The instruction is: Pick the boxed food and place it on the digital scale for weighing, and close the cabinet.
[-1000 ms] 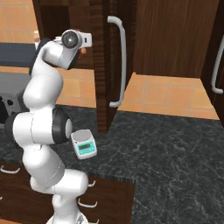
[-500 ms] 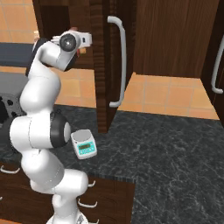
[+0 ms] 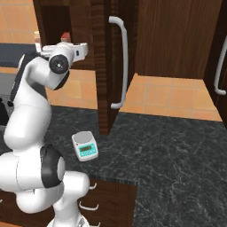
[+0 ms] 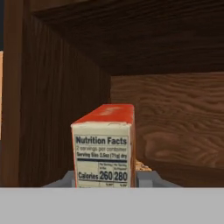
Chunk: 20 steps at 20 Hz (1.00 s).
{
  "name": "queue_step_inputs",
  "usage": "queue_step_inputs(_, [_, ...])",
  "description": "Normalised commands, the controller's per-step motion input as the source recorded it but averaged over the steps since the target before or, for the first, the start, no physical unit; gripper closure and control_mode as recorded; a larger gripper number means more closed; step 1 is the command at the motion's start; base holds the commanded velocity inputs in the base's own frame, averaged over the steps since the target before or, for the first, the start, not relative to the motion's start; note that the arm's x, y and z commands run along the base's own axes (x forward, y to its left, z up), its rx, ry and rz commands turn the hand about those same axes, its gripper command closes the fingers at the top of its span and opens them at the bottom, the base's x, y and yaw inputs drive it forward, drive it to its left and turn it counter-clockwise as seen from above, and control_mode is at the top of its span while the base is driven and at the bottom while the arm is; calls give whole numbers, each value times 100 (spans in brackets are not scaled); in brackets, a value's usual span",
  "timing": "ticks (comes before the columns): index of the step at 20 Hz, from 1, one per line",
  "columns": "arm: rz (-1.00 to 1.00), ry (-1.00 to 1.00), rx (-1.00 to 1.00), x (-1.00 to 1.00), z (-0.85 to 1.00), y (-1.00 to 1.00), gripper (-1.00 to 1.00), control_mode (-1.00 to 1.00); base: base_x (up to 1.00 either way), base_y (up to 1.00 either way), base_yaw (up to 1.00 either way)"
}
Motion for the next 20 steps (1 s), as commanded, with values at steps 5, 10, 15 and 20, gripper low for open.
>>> queue_step_inputs(5, [0, -9, 2, -100, 0, -3, 100, -100, 0, 0, 0])
queue_step_inputs(10, [0, 1, 0, -95, -27, -20, 100, -100, 0, 0, 0])
queue_step_inputs(15, [17, 15, 0, -64, -49, -34, 100, -100, 0, 0, 0])
queue_step_inputs(20, [32, 10, 0, -16, -57, -6, 100, -100, 0, 0, 0])
